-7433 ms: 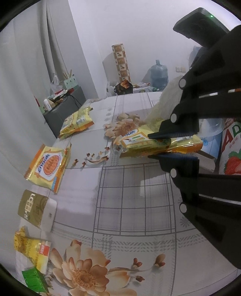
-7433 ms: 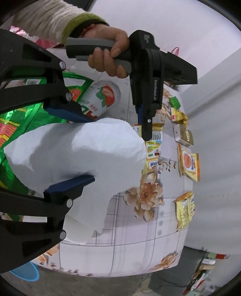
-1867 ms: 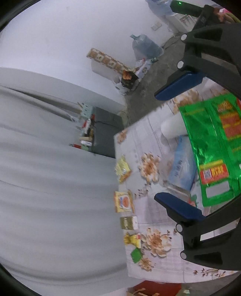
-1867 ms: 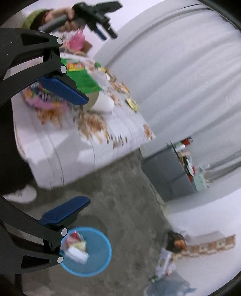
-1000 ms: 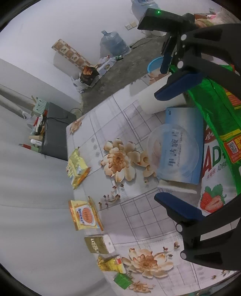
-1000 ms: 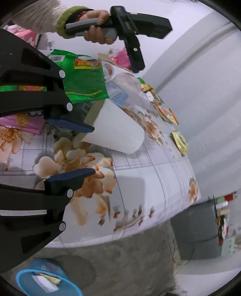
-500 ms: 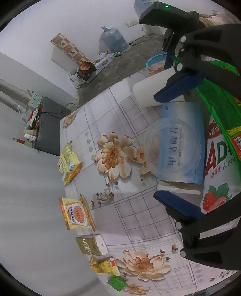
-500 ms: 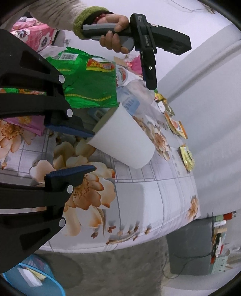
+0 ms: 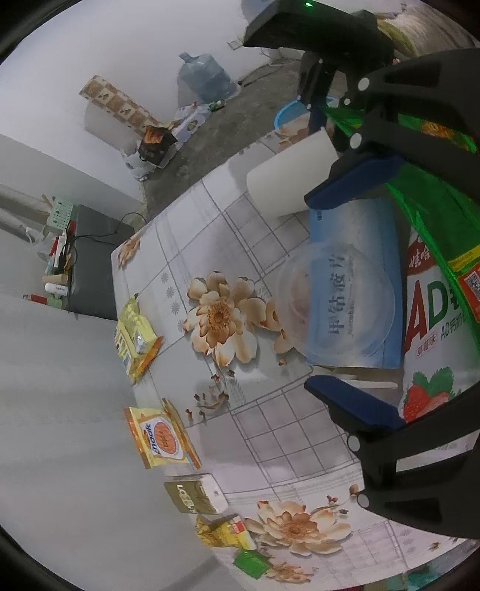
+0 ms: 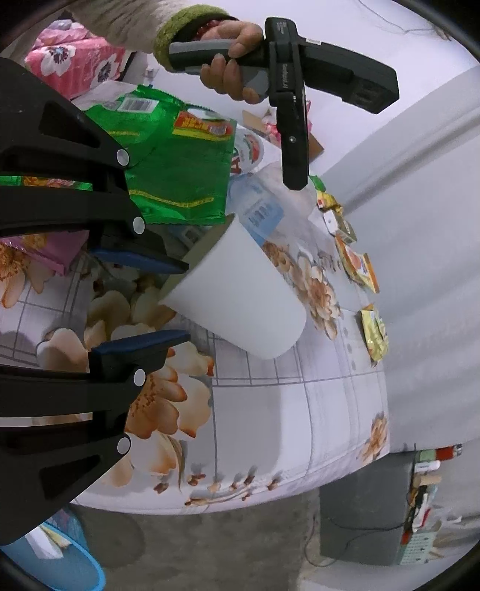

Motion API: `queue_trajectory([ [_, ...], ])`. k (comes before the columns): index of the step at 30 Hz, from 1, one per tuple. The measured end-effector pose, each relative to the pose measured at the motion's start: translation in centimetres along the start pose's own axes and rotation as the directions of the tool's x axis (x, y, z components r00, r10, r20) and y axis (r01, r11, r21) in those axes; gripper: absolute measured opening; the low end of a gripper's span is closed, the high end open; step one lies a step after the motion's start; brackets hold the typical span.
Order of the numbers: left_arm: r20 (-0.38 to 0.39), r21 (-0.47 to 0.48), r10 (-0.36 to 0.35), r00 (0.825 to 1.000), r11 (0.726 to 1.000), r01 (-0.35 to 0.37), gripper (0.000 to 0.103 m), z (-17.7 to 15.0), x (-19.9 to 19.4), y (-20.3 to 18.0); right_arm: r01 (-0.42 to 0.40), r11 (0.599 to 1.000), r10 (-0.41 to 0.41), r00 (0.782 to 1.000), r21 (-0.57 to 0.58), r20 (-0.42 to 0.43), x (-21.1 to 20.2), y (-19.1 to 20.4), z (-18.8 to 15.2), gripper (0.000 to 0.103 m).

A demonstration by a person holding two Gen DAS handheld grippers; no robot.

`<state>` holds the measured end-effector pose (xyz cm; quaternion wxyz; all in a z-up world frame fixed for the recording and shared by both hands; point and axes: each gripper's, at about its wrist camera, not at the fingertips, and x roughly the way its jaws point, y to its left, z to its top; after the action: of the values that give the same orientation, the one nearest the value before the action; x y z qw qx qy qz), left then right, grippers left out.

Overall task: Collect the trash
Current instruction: 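Grasp the clear plastic bowl with the left gripper while the right grasps the white paper cup, then carry bowl and cup to the blue wastebasket and open both grippers over it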

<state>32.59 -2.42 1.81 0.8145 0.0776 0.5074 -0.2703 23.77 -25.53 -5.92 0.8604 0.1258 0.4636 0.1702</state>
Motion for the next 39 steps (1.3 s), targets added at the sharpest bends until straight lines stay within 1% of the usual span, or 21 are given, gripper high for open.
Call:
queue_trajectory([
  [1, -0.004, 0.003, 0.003, 1.0, 1.0, -0.003, 0.082, 0.0, 0.1, 0.0, 0.002, 1.0, -0.002, 1.0, 0.002, 0.0, 0.1, 0.0, 0.1, 0.032],
  [4, -0.017, -0.005, 0.001, 1.0, 1.0, -0.001, 0.076, 0.0, 0.5, 0.0, 0.006, 1.0, -0.006, 1.0, 0.006, 0.001, 0.5, -0.1, 0.4, 0.032],
  [8, -0.017, -0.002, 0.01, 1.0, 1.0, -0.01, 0.07, 0.0, 0.6, -0.2, 0.016, 1.0, -0.016, 1.0, -0.002, 0.005, 0.8, 0.2, 0.7, 0.032],
  [9, -0.017, 0.0, 0.016, 1.0, 1.0, -0.016, 0.068, 0.0, 0.7, -0.2, 0.019, 1.0, -0.019, 1.0, -0.001, 0.007, 0.9, 0.2, 0.7, 0.031],
  [10, -0.017, 0.001, 0.019, 1.0, 1.0, -0.019, 0.066, -0.1, 0.7, -0.2, 0.019, 1.0, -0.019, 1.0, 0.002, 0.009, 0.9, 0.2, 0.7, 0.029],
  [13, -0.014, -0.009, 0.012, 1.0, 1.0, -0.013, 0.065, -0.1, 0.7, 0.0, 0.019, 1.0, -0.019, 1.0, 0.017, 0.013, 0.9, 0.1, 0.8, 0.021],
  [14, -0.01, -0.013, 0.008, 1.0, 1.0, -0.009, 0.065, -0.1, 0.6, 0.1, 0.019, 0.999, -0.02, 1.0, 0.026, 0.016, 0.9, 0.0, 0.7, 0.02],
  [15, -0.007, -0.016, 0.006, 1.0, 1.0, -0.006, 0.065, -0.2, 0.6, 0.2, 0.019, 0.999, -0.02, 1.0, 0.034, 0.02, 0.9, -0.2, 0.7, 0.016],
  [16, -0.005, -0.021, 0.004, 1.0, 1.0, -0.004, 0.065, -0.2, 0.5, 0.3, 0.018, 0.999, -0.018, 1.0, 0.041, 0.022, 0.8, -0.3, 0.7, 0.01],
  [17, -0.003, -0.024, 0.003, 1.0, 1.0, -0.003, 0.065, -0.2, 0.5, 0.3, 0.012, 0.998, -0.013, 1.0, 0.054, 0.026, 0.7, -0.6, 0.6, 0.007],
  [20, 0.007, -0.031, 0.0, 1.0, 1.0, 0.0, 0.065, -0.2, 0.3, 0.4, 0.009, 0.997, -0.013, 0.999, 0.078, 0.045, 0.3, -1.1, 0.6, 0.003],
  [29, 0.048, -0.048, 0.001, 0.999, 0.999, 0.002, 0.064, -0.2, -0.6, 0.5, 0.039, 0.99, -0.05, 0.996, 0.134, 0.078, -0.7, -1.9, 0.5, 0.002],
  [39, 0.115, -0.075, 0.013, 0.993, 0.997, -0.004, 0.064, -0.6, -2.4, 0.9, 0.04, 0.978, -0.067, 0.99, 0.206, 0.122, -2.7, -3.3, -0.2, 0.002],
])
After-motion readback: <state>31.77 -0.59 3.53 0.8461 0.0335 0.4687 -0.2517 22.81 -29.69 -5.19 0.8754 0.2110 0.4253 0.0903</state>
